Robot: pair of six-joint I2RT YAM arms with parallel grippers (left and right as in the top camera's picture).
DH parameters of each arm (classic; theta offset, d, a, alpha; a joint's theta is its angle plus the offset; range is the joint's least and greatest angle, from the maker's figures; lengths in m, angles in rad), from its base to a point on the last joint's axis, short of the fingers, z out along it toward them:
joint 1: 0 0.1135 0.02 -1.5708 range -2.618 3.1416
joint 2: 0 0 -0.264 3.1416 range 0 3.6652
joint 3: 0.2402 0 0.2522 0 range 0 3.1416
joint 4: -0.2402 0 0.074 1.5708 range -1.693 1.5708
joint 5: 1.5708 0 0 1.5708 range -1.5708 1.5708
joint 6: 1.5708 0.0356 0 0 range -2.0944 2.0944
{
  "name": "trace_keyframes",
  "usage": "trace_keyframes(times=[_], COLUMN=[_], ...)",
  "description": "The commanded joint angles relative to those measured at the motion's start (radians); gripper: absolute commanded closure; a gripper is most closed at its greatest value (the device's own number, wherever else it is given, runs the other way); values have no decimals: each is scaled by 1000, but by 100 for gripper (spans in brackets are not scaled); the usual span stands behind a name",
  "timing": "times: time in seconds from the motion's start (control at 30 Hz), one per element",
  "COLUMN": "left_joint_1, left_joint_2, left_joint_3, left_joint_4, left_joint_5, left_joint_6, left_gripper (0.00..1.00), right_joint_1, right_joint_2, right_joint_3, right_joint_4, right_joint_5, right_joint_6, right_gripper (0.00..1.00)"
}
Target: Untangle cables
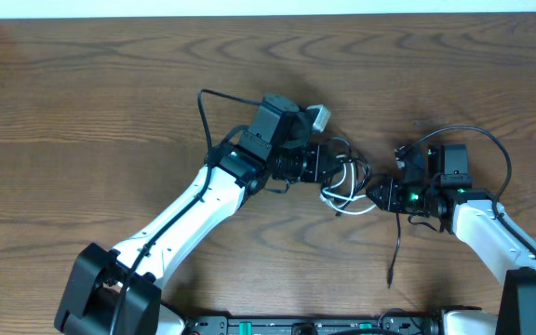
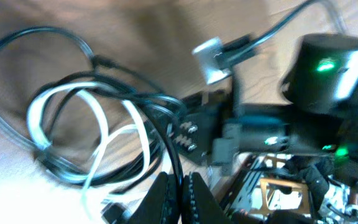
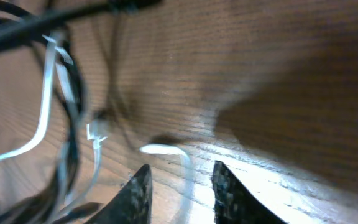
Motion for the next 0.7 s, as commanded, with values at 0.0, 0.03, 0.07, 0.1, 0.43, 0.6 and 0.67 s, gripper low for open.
trace_keyframes(times=[0.0,0.03,0.07,0.1,0.43,0.6,0.67], left_joint_1=[2,0,-3,-7,-26,-6,-3], left_joint_2=[-23,-23,-23,-23,-22,-16,-3], left_joint_3=[13,13,13,13,13,13,10], left_joint_4=[-42,-57,-71,-85,-193,-286,-300], left_joint_5=[-39,-39,-39,-39,-279,-515,-520], left_joint_6=[43,53,60,61,138,130,127], left_gripper=[93,92,84,75,34,50,50], right_joint_1=[-4,-11,-21,-31,-85,-44,-9], right_joint_2=[-8,-9,-12,-16,-119,-127,-112], right_joint_3=[8,13,21,29,132,130,130], right_joint_4=[2,-1,-10,-20,-142,-138,-137], right_joint_5=[-22,-46,-74,-97,-271,-279,-233], right_joint_6=[-99,-113,-123,-126,-151,-151,-151], right_gripper=[64,62,60,58,55,59,60])
